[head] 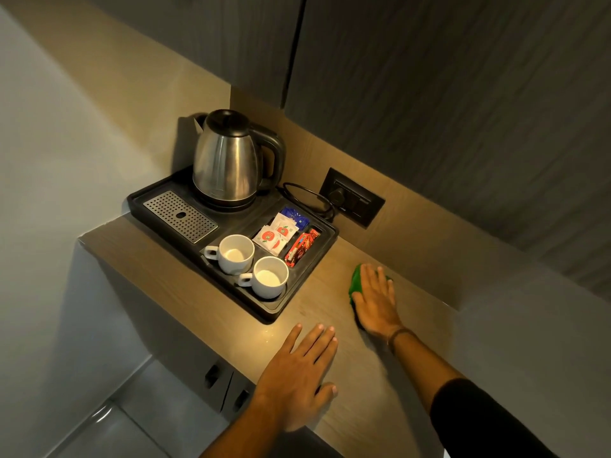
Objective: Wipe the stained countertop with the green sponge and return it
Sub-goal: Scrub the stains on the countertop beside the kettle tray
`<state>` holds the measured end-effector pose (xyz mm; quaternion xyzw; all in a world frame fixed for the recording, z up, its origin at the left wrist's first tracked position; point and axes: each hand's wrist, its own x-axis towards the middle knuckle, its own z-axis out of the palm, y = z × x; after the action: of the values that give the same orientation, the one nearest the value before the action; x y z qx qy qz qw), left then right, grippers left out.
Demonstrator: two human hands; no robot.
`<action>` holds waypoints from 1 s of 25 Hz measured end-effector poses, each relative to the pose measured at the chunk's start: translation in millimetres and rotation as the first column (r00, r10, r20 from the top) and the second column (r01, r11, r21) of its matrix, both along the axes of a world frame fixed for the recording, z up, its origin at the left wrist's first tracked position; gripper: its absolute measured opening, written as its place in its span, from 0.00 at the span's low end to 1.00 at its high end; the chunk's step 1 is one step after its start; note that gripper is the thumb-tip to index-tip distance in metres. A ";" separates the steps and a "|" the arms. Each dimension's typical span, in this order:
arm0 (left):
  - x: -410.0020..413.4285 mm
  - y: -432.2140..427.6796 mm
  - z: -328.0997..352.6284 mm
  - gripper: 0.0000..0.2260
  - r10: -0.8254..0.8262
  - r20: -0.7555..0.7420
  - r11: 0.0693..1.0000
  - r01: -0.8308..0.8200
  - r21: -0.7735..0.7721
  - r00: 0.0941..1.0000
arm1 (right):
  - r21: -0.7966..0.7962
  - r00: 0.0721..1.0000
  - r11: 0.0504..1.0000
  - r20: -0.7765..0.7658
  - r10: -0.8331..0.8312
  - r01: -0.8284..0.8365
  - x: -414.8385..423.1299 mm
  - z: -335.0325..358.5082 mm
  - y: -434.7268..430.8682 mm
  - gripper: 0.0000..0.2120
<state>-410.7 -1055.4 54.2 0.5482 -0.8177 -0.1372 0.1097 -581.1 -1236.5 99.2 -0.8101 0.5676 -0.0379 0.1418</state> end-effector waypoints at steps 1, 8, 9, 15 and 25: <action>-0.3 0.1 0.3 0.34 0.000 0.001 1.000 0.000 -0.001 1.000 | -0.031 0.992 0.992 0.041 0.122 -0.120 -16.3 -8.9 19.1 0.32; -0.8 2.6 1.2 0.34 0.009 0.013 1.000 -0.009 -0.004 1.000 | -0.038 0.993 0.994 -0.052 -0.108 0.106 -76.4 -4.3 20.9 0.33; -0.9 2.3 0.6 0.34 0.006 0.016 1.000 -0.006 0.004 1.000 | -0.054 0.993 0.993 -0.046 -0.109 0.106 -64.2 -4.9 27.0 0.33; -0.5 -1.7 1.1 0.35 -0.015 0.046 0.999 0.013 0.043 0.999 | -0.023 0.997 0.998 0.053 0.053 -0.052 -102.3 -11.4 113.7 0.33; 0.9 -0.8 -2.3 0.35 -0.026 0.072 0.999 0.024 0.030 0.997 | -0.043 0.992 0.993 0.067 -0.105 0.108 -91.3 -6.9 168.9 0.34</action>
<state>-409.8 -1056.2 51.9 0.5441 -0.8258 -0.1307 0.0702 -672.4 -1067.6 92.3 -0.7801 0.6040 -0.0850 0.1390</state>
